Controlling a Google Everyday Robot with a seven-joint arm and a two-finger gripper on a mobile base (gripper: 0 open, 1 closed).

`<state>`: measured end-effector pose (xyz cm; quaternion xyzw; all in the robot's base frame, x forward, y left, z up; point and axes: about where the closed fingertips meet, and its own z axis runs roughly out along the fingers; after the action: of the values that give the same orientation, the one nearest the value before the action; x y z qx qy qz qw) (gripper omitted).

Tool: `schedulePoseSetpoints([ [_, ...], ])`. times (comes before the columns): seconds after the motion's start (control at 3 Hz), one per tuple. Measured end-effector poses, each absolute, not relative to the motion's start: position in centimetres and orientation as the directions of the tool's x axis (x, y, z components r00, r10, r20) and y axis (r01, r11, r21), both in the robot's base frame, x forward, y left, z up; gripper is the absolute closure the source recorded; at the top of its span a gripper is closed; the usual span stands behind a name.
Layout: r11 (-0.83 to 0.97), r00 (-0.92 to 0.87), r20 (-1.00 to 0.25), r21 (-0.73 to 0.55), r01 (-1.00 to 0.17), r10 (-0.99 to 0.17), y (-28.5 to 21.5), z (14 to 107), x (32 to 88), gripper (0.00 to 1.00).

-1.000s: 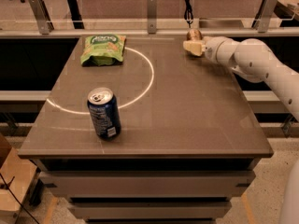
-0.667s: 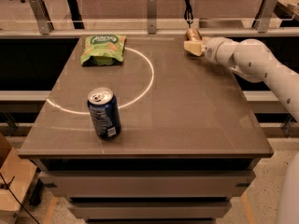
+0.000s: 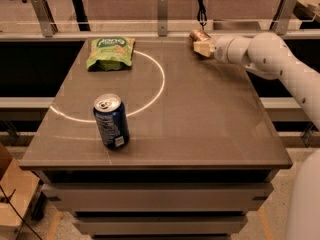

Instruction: Move orange can near green rice chip bag

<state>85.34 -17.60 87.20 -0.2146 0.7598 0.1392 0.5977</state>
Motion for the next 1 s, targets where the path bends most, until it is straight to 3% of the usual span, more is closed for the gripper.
schedulePoseSetpoints([
  [0.67, 0.649, -0.065, -0.927, -0.208, -0.732, -0.370, -8.5, 93.4, 82.0, 1.00],
  [1.0, 0.627, -0.075, -0.922, -0.197, -0.753, -0.380, -7.9, 92.8, 81.4, 1.00],
])
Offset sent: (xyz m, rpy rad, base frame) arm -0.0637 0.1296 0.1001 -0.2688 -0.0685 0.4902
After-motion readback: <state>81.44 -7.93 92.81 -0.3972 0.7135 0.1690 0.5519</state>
